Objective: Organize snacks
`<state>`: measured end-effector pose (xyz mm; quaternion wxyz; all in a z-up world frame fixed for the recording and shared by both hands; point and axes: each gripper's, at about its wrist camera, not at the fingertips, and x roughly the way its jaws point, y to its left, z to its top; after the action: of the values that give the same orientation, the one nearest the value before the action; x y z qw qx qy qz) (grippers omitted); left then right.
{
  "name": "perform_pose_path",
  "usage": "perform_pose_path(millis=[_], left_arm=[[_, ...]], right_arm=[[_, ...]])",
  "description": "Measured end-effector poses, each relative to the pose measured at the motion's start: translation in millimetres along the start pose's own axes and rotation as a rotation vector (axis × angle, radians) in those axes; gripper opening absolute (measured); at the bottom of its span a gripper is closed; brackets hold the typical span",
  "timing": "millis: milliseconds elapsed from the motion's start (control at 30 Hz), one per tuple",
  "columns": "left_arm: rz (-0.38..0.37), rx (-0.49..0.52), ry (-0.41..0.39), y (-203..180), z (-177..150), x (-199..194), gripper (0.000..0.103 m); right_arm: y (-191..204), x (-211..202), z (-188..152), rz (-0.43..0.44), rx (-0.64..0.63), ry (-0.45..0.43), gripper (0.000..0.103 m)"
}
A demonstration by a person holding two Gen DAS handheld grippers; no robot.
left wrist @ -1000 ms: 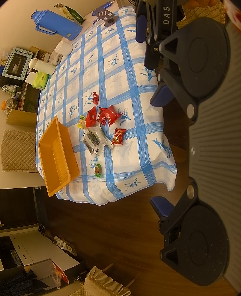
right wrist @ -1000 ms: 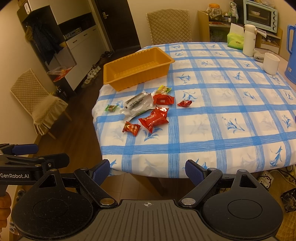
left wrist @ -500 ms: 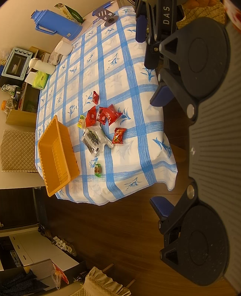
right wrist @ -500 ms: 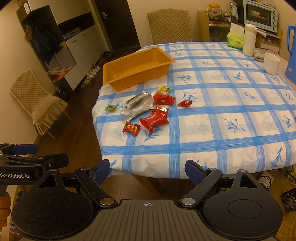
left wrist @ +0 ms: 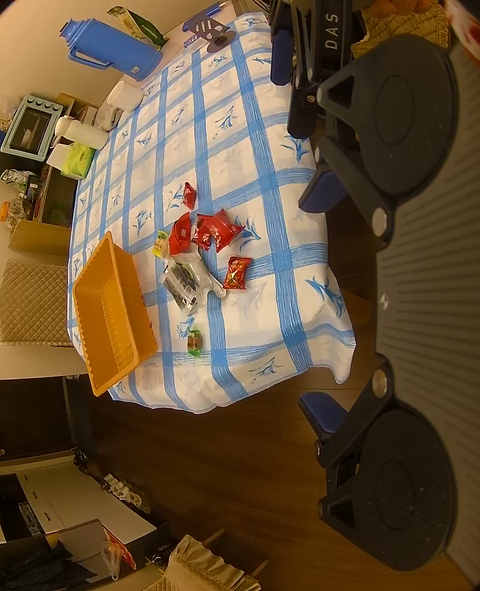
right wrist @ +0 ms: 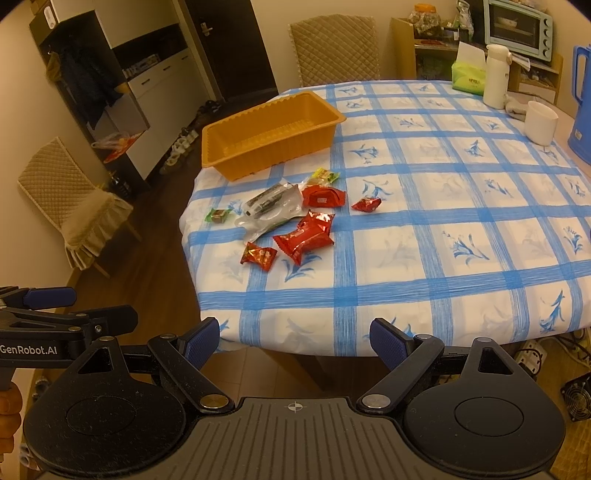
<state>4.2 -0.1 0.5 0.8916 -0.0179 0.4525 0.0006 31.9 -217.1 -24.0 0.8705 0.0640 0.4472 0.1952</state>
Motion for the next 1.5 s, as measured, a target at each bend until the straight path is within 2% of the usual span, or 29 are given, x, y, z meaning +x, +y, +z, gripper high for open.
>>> perform_pose_path(millis=[533,833,1033,1300,1500], left_arm=[[-0.011,0.016,-0.009,-2.4,-4.5,-1.5,0.103],[-0.041,0.034,-0.013,-10.9,7.9,31.2,0.096],[-0.054,0.084,-0.035,-15.4,13.7,60.3,0.086],[-0.038,0.153,-0.034,-20.5,18.6,105.7,0.066],[0.001,0.207,-0.018,-26.5,25.3,139.0,0.055]], right_arm=[[-19.1,12.7,0.2,0.004,0.028,-0.004,0.088],[-40.2,28.0,0.5,0.025,0.060,-0.034,0.088],[-52.7,42.7,3.8,0.034,0.053,-0.055,0.088],[-73.3,64.5,11.3,0.025,0.062,-0.057,0.088],[-85.7,78.9,20.4,0.019,0.055,-0.061,0.088]])
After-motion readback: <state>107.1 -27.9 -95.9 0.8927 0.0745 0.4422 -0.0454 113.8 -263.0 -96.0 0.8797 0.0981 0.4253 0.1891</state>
